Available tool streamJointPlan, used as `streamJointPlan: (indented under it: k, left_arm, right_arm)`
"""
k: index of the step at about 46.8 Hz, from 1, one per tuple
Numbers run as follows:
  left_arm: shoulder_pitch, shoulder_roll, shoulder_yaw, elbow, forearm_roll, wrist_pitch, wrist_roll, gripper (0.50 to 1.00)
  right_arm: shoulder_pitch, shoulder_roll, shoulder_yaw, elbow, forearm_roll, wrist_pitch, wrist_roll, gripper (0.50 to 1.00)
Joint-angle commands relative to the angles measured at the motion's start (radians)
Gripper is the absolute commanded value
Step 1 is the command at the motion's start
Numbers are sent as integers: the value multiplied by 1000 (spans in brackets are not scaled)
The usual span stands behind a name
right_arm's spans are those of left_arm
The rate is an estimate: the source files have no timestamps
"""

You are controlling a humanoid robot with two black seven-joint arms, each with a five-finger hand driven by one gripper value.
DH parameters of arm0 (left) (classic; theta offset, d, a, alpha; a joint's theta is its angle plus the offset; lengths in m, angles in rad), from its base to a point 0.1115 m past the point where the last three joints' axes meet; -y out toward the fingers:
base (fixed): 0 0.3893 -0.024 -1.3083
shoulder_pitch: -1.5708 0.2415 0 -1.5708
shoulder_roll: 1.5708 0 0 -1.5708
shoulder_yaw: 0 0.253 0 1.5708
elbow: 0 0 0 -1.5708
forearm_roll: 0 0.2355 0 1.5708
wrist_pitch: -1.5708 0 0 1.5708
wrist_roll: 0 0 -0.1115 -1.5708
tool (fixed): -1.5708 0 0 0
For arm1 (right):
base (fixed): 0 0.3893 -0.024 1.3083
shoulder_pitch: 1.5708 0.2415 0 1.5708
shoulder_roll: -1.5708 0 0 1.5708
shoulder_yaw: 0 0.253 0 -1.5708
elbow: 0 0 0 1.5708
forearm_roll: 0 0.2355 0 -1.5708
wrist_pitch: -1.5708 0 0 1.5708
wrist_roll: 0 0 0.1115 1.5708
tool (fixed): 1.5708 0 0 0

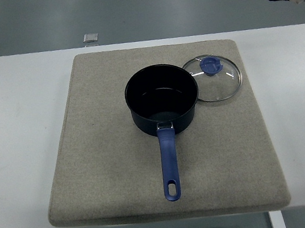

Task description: Lift the pot lid and place it to the right of the pot.

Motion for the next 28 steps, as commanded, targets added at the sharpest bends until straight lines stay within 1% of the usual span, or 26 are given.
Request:
streamJointPlan:
  k: [1, 6, 14, 20, 28]
  left_arm:
    - [0, 0, 1, 0, 0, 0, 0, 1000]
    - [0, 0, -1, 0, 0, 0, 0, 1000]
    - [0, 0, 1, 0, 0, 0, 0, 1000]
    - [0, 0, 1, 0, 0, 0, -1, 1000]
    - [0, 0, 1, 0, 0, 0, 0, 1000]
  right_arm:
    - [-15, 0, 3, 0, 35, 6, -45, 901]
    - [-31, 1, 3, 0, 134, 18, -88, 901]
    - [-52, 15, 3, -2, 304, 16, -145, 901]
    - [-75, 30, 3, -5, 388, 12, -148, 901]
    - [-124, 55, 8, -6, 416, 10, -148, 903]
